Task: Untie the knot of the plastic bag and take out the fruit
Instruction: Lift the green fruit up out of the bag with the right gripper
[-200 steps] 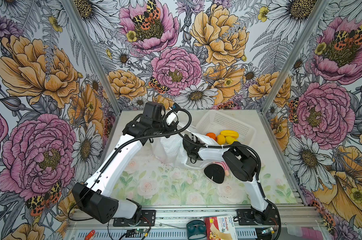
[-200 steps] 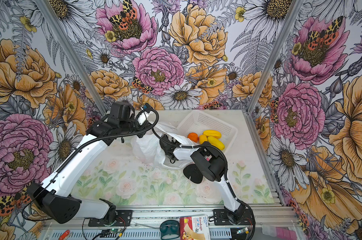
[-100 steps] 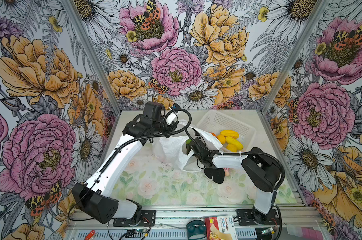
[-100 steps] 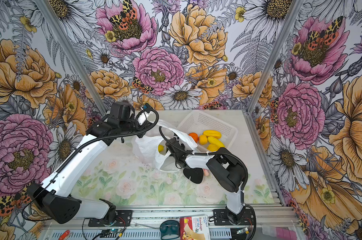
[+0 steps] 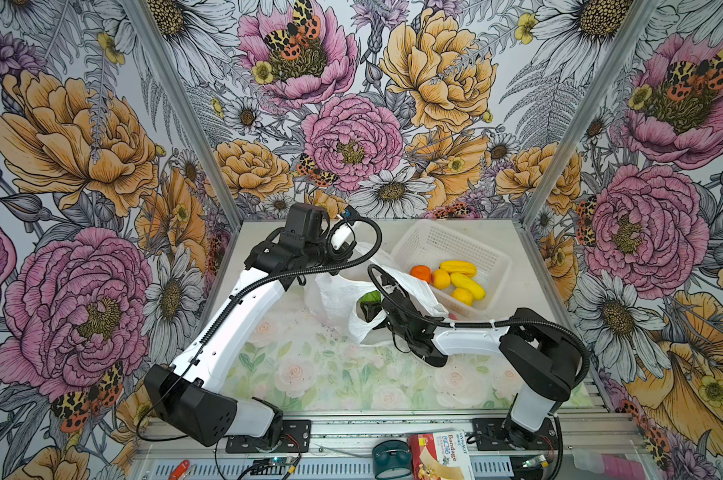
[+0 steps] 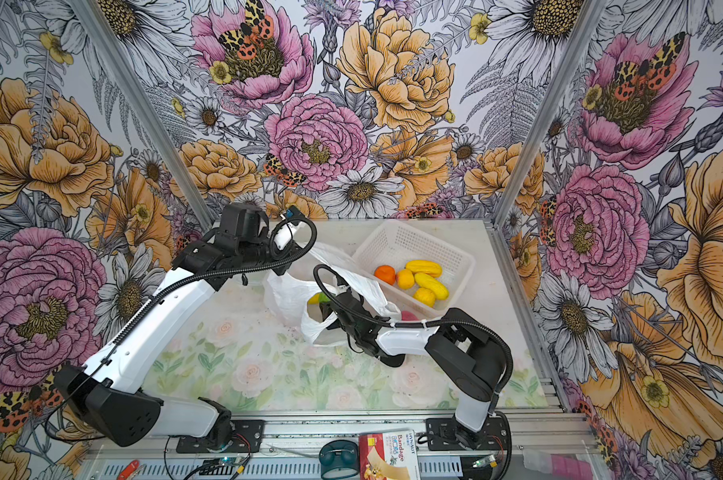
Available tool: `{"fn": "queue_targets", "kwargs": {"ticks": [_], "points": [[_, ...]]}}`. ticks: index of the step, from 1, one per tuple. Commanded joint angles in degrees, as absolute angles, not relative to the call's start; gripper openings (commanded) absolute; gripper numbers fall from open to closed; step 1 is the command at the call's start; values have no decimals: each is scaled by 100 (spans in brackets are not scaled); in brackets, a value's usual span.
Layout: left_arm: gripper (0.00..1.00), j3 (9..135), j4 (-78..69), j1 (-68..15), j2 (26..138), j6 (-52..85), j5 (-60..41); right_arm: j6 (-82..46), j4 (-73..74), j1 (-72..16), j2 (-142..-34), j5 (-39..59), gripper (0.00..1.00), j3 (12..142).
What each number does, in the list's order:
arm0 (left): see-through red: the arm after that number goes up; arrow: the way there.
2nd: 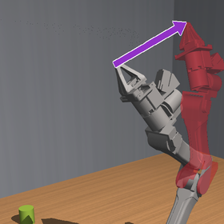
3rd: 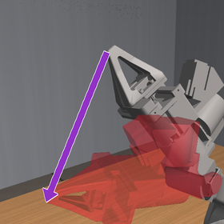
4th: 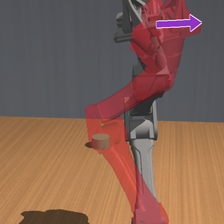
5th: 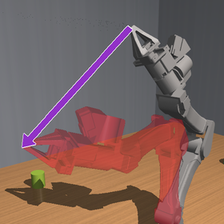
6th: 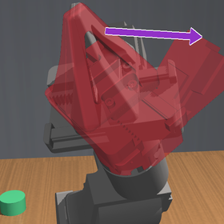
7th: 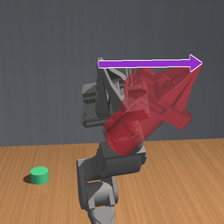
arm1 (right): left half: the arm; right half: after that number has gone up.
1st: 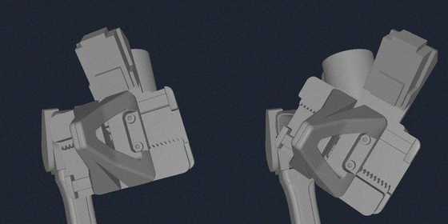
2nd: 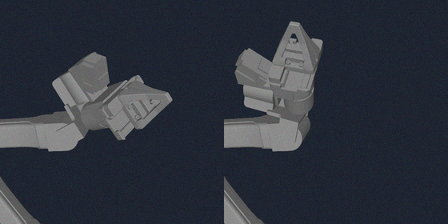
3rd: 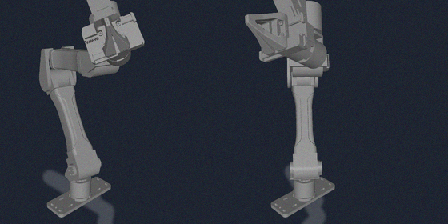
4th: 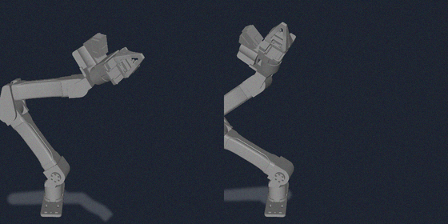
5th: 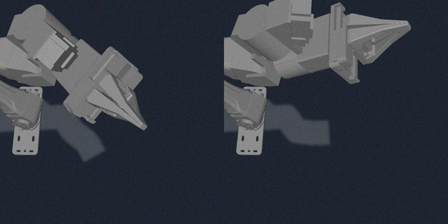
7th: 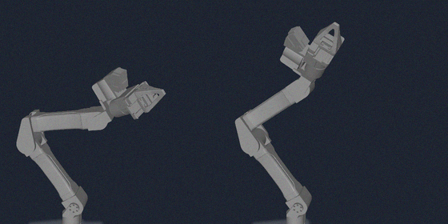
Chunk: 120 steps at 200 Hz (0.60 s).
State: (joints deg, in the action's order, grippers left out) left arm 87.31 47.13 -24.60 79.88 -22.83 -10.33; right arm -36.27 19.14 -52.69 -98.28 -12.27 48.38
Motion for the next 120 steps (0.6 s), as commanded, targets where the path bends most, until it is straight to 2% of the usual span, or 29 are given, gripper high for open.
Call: {"fn": "queue_targets", "kwargs": {"ticks": [1, 62, 95, 120], "points": [[0, 8841, 4606, -2374, 8033, -2220, -941, -3260, 2220, -5481, -9074, -1261, 32, 4653], [0, 8832, 4605, -2360, 8077, -2227, -875, -2635, 1896, -5882, -7529, -1614, 30, 4266], [0, 8831, 4605, -2360, 8069, -2231, -871, -2483, 1716, -5889, -6939, -1588, 25, 4192], [0, 8833, 4605, -2364, 8068, -2226, -870, -2330, 1451, -5797, -6393, -1624, 25, 4243]]}}
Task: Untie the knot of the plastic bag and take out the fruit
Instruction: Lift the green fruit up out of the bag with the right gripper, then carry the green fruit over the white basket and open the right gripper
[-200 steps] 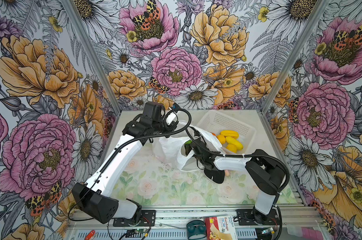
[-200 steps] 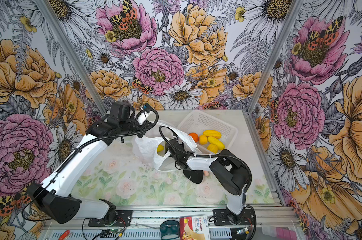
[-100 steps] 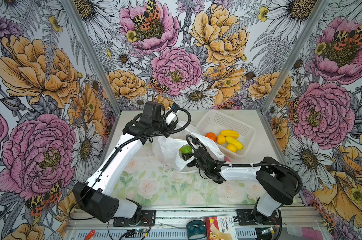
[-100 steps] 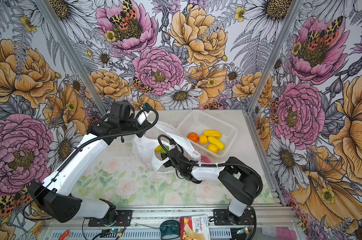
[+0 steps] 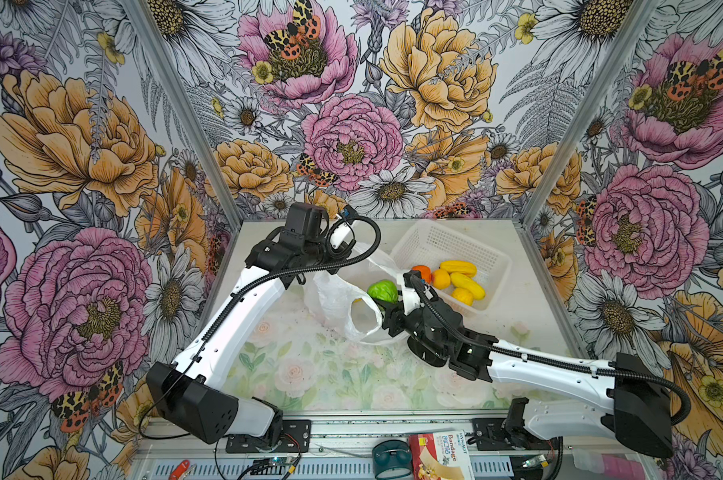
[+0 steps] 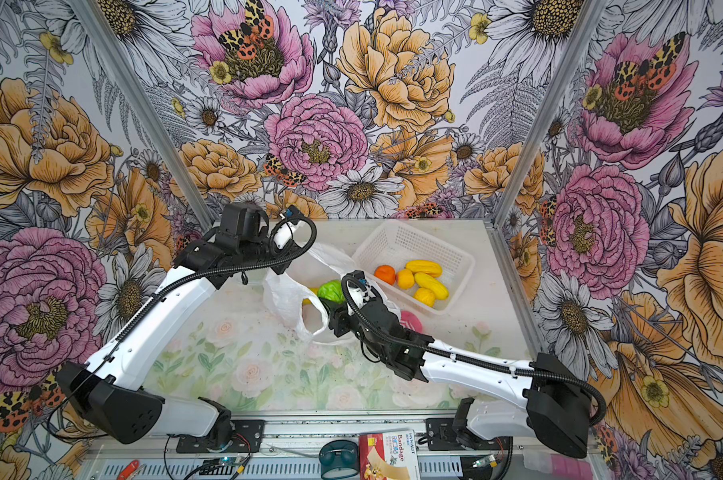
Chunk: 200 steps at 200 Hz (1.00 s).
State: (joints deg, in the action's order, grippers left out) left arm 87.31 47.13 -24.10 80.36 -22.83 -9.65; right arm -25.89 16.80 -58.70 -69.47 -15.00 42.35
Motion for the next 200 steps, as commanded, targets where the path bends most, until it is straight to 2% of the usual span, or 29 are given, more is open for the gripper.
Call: {"fn": "queue_targets", "kwargs": {"ticks": [1, 21, 67, 104, 153, 200], "points": [[0, 8833, 4605, -2364, 8068, -2225, -870, -2330, 1451, -5797, -6393, -1624, 25, 4243], [0, 8833, 4605, -2371, 8061, -2228, -868, -2312, 1261, -5486, -5906, -1531, 23, 4225], [0, 8833, 4605, -2373, 8060, -2230, -845, -2616, 637, -4044, -4959, -1325, 22, 3955], [0, 8833, 4605, -2395, 8057, -2224, -844, -2796, 154, -2996, -4703, -1201, 23, 3732], [0, 8829, 4605, -2409, 8060, -2219, -826, -3076, -69, -1538, -5938, -211, 22, 3822], [0, 8807, 4605, -2432, 8060, -2254, -756, -2857, -355, -1340, -7502, 211, 19, 4460]]}}
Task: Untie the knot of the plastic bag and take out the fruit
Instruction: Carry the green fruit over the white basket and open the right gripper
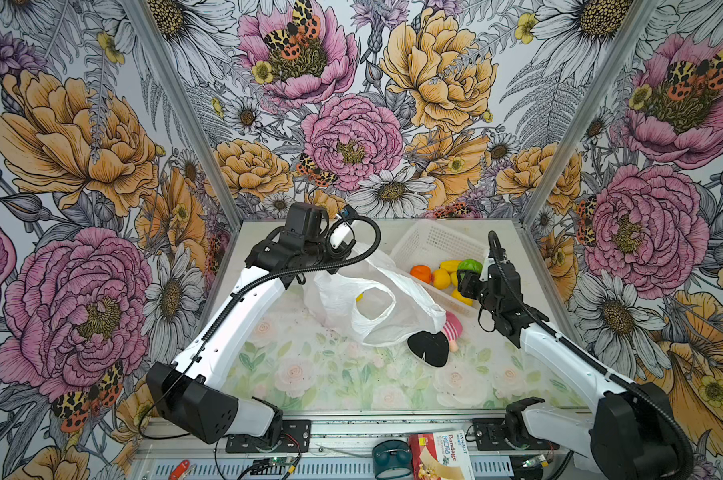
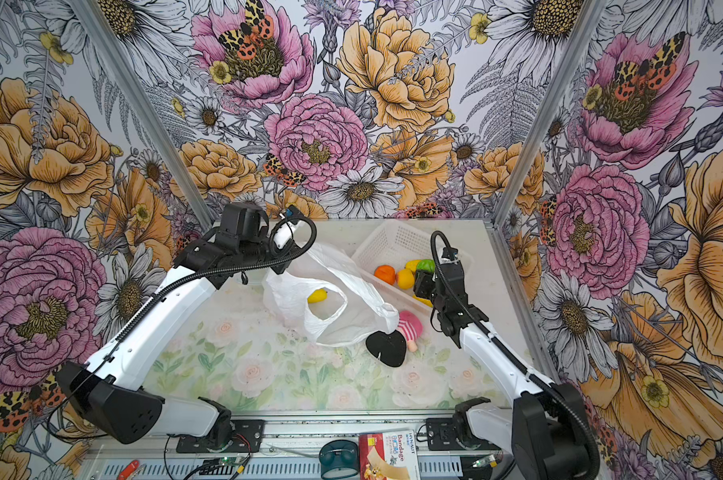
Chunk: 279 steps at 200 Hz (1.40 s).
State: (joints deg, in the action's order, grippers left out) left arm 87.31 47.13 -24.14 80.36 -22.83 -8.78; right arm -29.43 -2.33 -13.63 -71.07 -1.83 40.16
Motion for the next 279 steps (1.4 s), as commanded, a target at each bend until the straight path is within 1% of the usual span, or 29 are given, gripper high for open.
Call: {"fn": "queue_targets", "kwargs": {"ticks": [1, 51, 73, 102, 122, 140, 164, 184, 203, 223, 237, 259, 279], "points": [[0, 8807, 4610, -2432, 8064, -2256, -751, -2852, -362, -1338, -7526, 207, 19, 4471], [0, 8800, 4605, -2434, 8060, -2259, -722, -2797, -590, -1255, -8334, 28, 20, 4801], [0, 8794, 4604, -2438, 8077, -2257, -724, -2905, -729, -1164, -8554, -252, 20, 4873], [0, 8791, 4605, -2443, 8077, -2254, -717, -2948, -721, -985, -8735, -239, 25, 4882], [0, 8798, 4605, -2438, 8077, -2267, -702, -2926, -712, -974, -9033, -132, 31, 5010], [0, 8797, 4605, -2449, 8078, -2263, -695, -2927, -709, -975, -9376, 20, 45, 5166], [0, 8793, 4605, -2450, 8077, -2267, -678, -2913, -712, -972, -9598, 62, 58, 5291], [0, 8789, 4605, -2454, 8077, -2276, -671, -2915, -638, -976, -9405, -62, 71, 5156], [0, 8798, 4605, -2451, 8092, -2274, -678, -2922, -555, -977, -9136, -214, 81, 4984], [0, 8797, 4605, -2452, 8095, -2276, -685, -2951, -458, -978, -8758, -266, 88, 4761], [0, 8792, 4601, -2452, 8090, -2276, -679, -2990, -392, -992, -8405, -256, 90, 4593], [0, 8789, 4601, -2452, 8095, -2278, -691, -3074, -387, -1030, -7647, -355, 90, 4298], [0, 8787, 4606, -2452, 8094, -2285, -686, -3132, -310, -1207, -6709, -422, 86, 3948]]}}
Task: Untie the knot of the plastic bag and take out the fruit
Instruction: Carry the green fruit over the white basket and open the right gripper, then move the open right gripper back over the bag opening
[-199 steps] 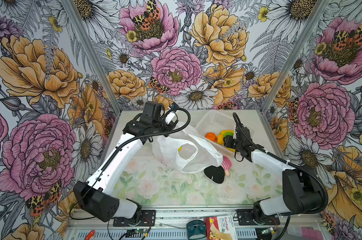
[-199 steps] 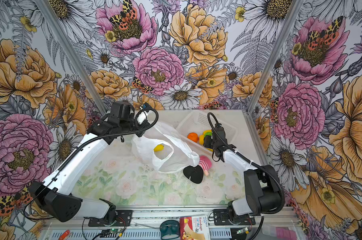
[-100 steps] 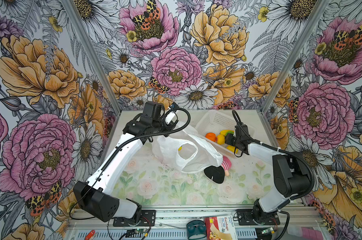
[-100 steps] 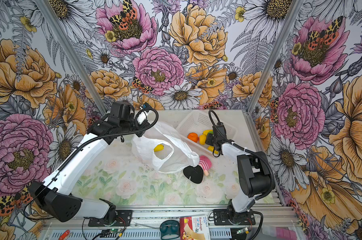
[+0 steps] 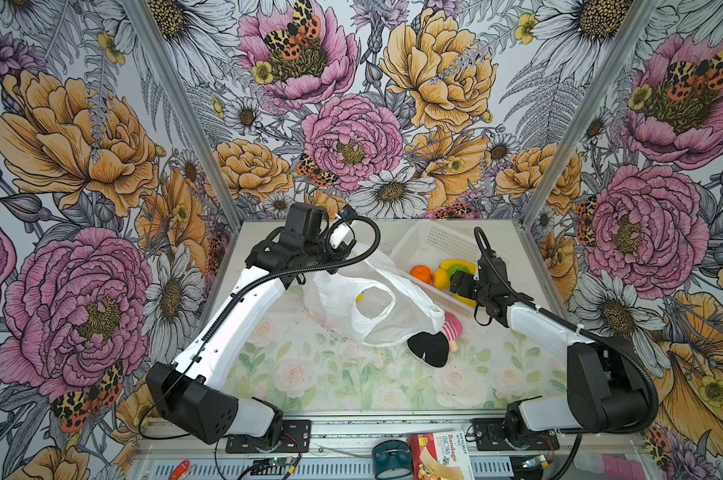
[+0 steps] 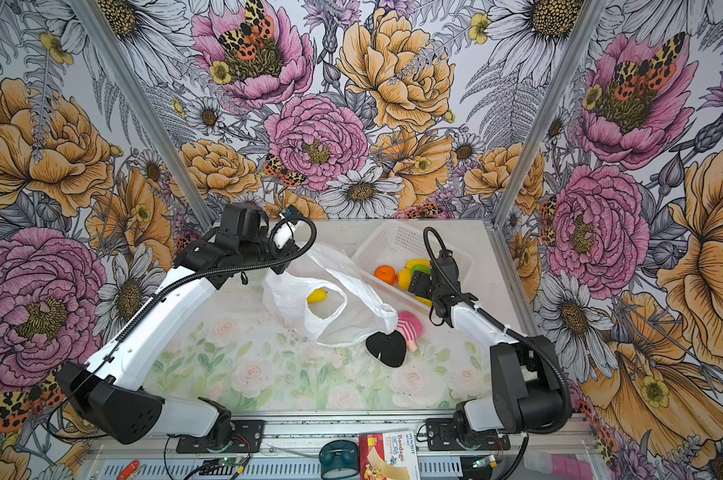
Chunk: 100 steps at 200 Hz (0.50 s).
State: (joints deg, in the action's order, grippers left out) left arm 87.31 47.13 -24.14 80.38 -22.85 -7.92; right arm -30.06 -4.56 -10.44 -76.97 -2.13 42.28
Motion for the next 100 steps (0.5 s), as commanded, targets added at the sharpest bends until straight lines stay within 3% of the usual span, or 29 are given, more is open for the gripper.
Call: {"fn": "queue_targets", "kwargs": {"ticks": [1, 19, 53, 80, 100], "points": [[0, 8788, 4605, -2452, 8094, -2285, -686, -3130, -300, -1219, -6651, -422, 86, 3929], [0, 8789, 4610, -2452, 8086, -2285, -690, -3032, -14, -1584, -5694, -355, 76, 3597], [0, 8789, 4605, -2450, 8095, -2289, -686, -2603, 614, -2349, -4479, 269, 44, 3225], [0, 8786, 4605, -2457, 8100, -2287, -668, -1928, 1119, -3034, -4526, 1053, 30, 3191], [0, 8772, 4605, -2467, 8090, -2309, -633, -1377, 1203, -3582, -4945, 1556, 27, 3360]]}}
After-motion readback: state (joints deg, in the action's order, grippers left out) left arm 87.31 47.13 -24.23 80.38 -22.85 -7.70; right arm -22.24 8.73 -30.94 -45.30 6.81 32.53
